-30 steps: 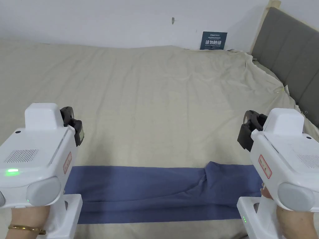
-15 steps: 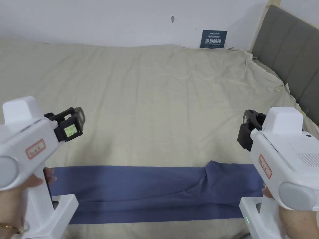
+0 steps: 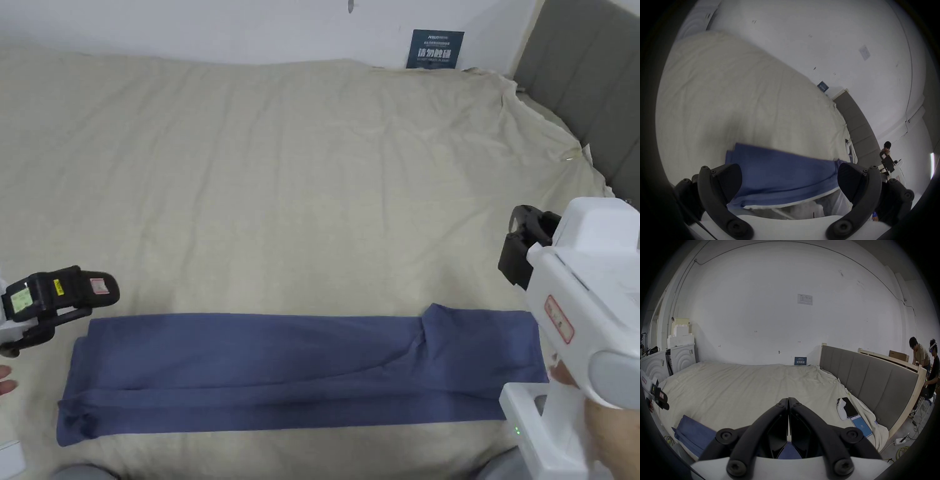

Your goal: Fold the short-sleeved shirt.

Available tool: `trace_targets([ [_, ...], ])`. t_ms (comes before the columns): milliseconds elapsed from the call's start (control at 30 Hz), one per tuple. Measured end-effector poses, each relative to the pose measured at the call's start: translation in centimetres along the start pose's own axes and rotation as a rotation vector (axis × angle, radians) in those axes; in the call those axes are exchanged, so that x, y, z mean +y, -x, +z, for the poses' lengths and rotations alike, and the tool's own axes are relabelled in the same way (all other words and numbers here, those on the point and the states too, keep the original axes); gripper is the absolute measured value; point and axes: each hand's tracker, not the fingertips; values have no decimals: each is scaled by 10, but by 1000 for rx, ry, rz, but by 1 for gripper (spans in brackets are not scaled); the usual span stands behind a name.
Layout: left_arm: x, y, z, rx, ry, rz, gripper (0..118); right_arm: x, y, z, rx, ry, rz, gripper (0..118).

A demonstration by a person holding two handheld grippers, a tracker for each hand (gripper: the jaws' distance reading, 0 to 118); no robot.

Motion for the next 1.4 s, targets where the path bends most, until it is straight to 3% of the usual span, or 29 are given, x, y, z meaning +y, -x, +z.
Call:
trace_targets([
  [200,-3,52,-23,3,157,146,118,-4,3,-4,-28,35,1,0],
  [400,-8,77,-49,48,226,198,118,-8,11,-7,-67,59,41,0],
  [500,-12,80,-63,83,249,194,107,-10,10,-11,-65,73,44,0],
  [867,-18,66,-73,21,201,152,106,-11,9,-16,-73,88,44,0],
  [900,-18,65,-74,11,206,148,102,-12,9,-16,-73,89,45,0],
  [1133,-22,58,-76,77,232,102,34,-17,7,-13,-81,101,35,0],
  [1200,-26,56,-77,120,225,92,29,-18,7,-12,-82,105,30,0],
  [1233,-27,55,-78,119,226,96,18,-19,7,-12,-81,107,28,0],
  [1267,-27,54,-77,114,224,101,14,-19,7,-12,-80,110,27,0],
  [1400,-23,34,-78,216,233,59,6,-19,6,-11,-74,109,30,0],
])
